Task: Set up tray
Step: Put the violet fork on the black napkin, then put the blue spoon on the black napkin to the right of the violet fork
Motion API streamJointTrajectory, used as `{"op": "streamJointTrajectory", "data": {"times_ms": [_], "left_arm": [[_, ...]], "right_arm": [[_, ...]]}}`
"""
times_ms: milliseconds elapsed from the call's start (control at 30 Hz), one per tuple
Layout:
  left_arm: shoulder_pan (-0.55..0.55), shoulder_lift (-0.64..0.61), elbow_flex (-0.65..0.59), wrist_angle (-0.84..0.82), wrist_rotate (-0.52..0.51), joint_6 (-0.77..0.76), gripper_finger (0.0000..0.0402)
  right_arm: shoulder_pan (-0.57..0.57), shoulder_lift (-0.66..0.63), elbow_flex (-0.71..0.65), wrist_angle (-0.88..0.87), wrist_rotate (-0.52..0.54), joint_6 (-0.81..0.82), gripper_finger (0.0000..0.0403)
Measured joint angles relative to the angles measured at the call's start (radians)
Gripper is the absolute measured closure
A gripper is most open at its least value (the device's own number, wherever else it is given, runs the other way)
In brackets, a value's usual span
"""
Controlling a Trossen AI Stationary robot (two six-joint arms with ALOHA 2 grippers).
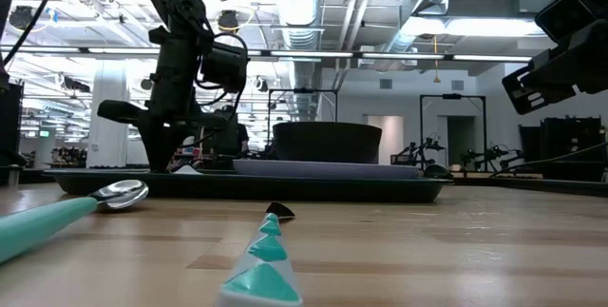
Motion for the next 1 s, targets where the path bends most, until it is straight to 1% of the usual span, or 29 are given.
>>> {"op": "streamJointTrajectory", "data": {"times_ms": [200,833,900,1000], "left_arm": [[0.0,0.0,0.0,0.001,-0.013,0.0,0.0379],[-0.001,0.0,0.001,0.001,-0.027,0.0,0.0376],[-0.005,-0.001,0.014,-0.003,-0.038,0.015,0.0376],[-0.023,-0.001,0.065,-0.025,-0.058,0.062,0.0376]], "right_arm": [[0.0,0.0,0.0,0.0,0.0,0.0,0.0349],[0.0,0.0,0.0,0.0,0.0,-0.017,0.0349],[0.0,0.0,0.0,0.0,0.0,-0.023,0.0349],[-0.001,0.0,0.0,0.0,0.0,-0.024,0.0349]]}}
